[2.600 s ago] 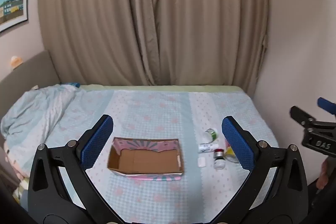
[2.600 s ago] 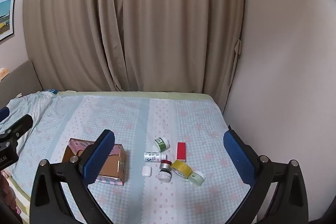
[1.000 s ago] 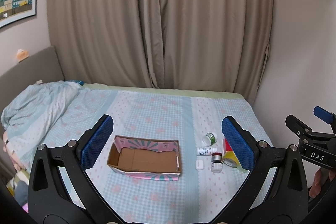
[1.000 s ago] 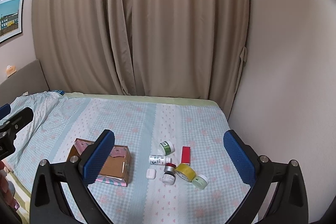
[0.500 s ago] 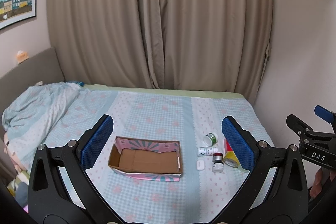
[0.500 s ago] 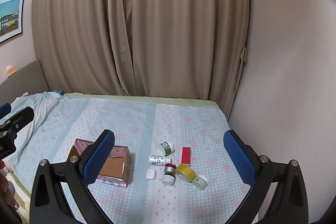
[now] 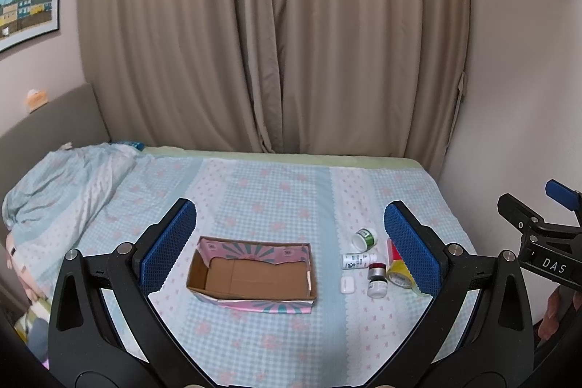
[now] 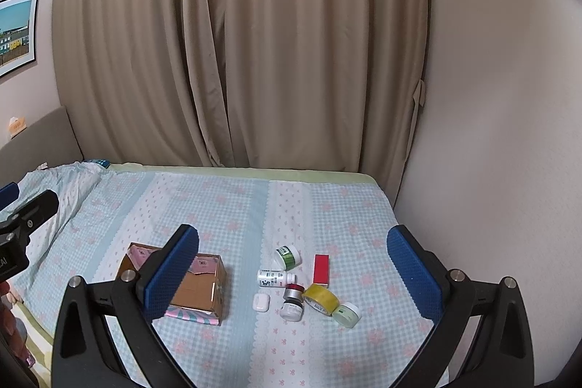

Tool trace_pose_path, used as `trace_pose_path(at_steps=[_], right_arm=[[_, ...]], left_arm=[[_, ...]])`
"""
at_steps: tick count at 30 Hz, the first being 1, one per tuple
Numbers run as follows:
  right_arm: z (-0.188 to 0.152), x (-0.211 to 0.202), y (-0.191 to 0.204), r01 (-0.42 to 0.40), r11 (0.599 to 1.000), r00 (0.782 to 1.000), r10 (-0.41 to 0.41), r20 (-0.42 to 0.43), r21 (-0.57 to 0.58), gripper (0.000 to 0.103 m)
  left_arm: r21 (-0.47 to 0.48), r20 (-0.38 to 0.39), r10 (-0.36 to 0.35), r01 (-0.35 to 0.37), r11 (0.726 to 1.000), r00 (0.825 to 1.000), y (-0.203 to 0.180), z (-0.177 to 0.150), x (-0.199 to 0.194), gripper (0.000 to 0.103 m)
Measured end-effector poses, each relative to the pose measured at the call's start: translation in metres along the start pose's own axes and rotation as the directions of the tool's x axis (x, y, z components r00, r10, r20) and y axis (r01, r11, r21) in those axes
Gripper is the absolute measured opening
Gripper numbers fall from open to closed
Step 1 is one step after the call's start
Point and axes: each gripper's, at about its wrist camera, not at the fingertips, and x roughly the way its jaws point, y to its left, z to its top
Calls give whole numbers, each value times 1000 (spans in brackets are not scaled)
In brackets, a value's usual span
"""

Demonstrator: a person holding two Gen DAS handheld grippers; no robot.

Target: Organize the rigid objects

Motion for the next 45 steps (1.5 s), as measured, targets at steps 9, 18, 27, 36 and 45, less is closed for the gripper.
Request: trace_pose_path(at_steps=[9, 18, 27, 36, 45], right_arm=[[0, 1, -2, -3, 1000, 1000, 3, 0, 1, 103], [-2, 0, 0, -4, 1000, 1000, 4, -1, 1, 103], [0, 5, -6, -6, 1000, 1000, 6, -22, 9, 103], [6, 59, -57, 20, 999, 991, -26, -133, -45, 103], [-46, 175, -91, -101, 972, 935, 19, -353, -215, 103]], left_arm=[[2, -3, -5, 5, 1000, 1000, 1, 0, 2, 103], [7, -5, -8, 8, 1000, 1000, -2, 0, 6, 103], [-2, -67, -28, 28, 1000, 997, -11, 6, 32, 103], [-69, -301, -77, 59, 996, 950, -49, -28, 141, 103], [-118, -538, -143, 94, 989, 831, -110, -105, 269, 103]])
